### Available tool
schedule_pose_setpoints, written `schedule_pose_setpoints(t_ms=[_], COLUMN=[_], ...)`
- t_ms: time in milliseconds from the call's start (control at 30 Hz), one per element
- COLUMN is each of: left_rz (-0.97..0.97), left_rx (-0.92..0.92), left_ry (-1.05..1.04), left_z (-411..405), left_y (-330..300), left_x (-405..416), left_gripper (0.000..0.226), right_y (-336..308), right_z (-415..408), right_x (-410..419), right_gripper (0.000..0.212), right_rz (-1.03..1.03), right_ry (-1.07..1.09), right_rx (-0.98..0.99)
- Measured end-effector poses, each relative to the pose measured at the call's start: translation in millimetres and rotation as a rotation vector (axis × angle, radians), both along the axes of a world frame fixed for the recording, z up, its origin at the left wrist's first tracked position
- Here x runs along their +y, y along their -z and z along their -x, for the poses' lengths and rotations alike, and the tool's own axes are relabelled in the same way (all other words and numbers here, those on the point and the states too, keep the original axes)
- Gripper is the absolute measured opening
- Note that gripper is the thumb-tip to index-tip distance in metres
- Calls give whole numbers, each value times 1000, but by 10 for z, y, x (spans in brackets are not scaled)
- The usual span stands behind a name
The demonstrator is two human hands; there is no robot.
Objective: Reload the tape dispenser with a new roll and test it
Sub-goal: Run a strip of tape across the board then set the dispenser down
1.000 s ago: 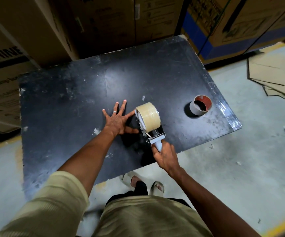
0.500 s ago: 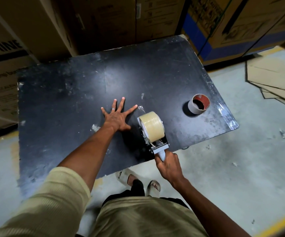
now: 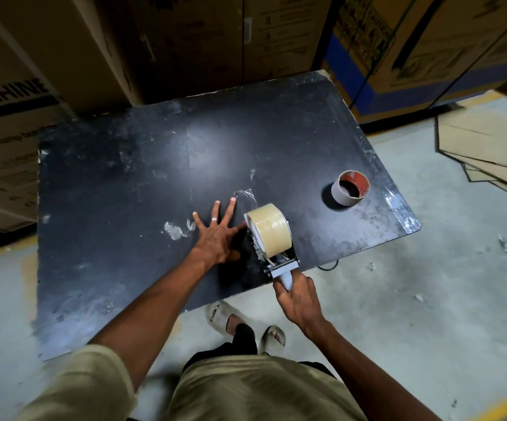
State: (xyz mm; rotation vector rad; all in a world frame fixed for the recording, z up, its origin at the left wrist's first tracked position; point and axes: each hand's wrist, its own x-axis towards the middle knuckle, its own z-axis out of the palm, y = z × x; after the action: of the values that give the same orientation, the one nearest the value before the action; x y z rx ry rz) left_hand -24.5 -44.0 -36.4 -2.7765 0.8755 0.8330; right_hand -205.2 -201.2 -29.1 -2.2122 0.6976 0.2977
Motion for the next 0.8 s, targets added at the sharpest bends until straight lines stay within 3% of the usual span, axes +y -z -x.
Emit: schedule_pose_setpoints(t_ms=[533, 800], left_rz=[7, -25], left_rx=[-22, 60], left_ry=[-85, -163], left_z=[86, 84], left_y=[27, -13], left_x=[36, -27], left_gripper=[85, 92], right_y=[-13, -25], right_z=[-4, 128], right_x=[2, -23], right_gripper=[27, 32], right_rz=[-3, -18], right_ry=[18, 6], right_rx=[-18, 8])
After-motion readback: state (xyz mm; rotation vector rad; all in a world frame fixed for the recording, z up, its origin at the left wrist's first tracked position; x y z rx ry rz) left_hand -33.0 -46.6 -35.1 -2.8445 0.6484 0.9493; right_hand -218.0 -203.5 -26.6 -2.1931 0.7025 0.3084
